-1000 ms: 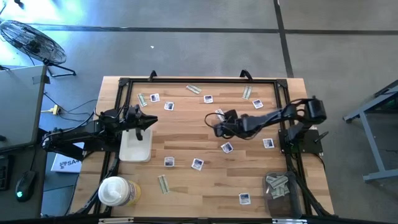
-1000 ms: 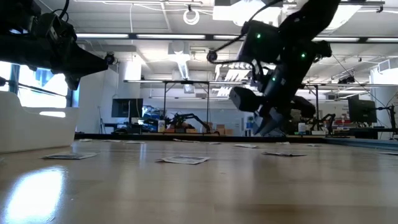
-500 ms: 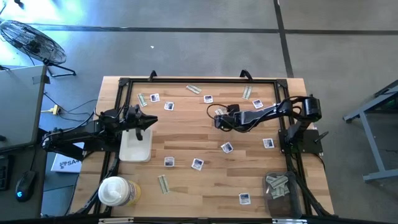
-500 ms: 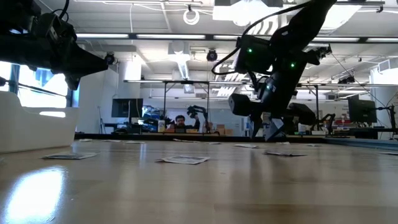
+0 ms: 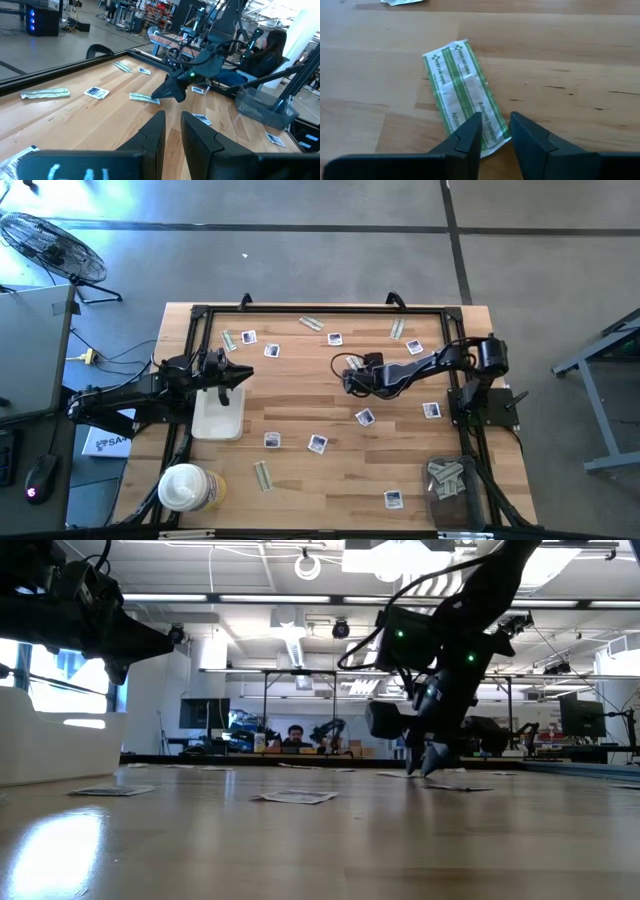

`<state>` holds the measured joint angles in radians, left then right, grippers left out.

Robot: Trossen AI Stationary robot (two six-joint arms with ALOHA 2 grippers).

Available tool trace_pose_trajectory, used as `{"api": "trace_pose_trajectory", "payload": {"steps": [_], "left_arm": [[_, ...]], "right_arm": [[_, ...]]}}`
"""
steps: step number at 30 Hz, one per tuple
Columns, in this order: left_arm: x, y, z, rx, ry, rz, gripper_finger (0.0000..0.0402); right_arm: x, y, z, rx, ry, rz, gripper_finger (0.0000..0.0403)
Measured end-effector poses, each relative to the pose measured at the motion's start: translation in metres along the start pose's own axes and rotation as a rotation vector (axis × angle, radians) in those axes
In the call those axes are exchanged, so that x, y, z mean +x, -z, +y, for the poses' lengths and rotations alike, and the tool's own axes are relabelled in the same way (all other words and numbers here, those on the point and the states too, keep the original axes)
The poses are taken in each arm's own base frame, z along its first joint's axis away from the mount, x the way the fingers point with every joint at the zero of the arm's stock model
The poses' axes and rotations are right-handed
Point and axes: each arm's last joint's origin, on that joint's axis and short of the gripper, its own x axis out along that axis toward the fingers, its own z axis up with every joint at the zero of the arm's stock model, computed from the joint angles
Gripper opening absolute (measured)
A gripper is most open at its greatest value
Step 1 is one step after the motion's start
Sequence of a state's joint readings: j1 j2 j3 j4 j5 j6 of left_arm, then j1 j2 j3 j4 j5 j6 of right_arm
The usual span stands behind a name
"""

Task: Pick & Place First Aid Supplies
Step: Put the green bandage pack into the black bin

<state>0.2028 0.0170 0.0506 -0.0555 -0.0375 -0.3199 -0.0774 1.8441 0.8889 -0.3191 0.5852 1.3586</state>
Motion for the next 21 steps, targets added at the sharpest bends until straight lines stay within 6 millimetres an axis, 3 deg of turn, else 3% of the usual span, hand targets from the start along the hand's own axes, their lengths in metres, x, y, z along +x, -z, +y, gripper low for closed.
{"api": "trace_pose_trajectory", "payload": {"steps": [10,21], "left_arm": [[0.000,0.000,0.000,0.000,0.000,0.001,0.0060],[0.000,0.000,0.000,0.000,0.000,0.000,0.0060]], "right_arm": [[-0.005,0.006,0.000,-0.024,-0.001,0.000,0.0054],[-0.014,0.007,-0.002,-0.024,-0.007,0.038,0.0099]]}}
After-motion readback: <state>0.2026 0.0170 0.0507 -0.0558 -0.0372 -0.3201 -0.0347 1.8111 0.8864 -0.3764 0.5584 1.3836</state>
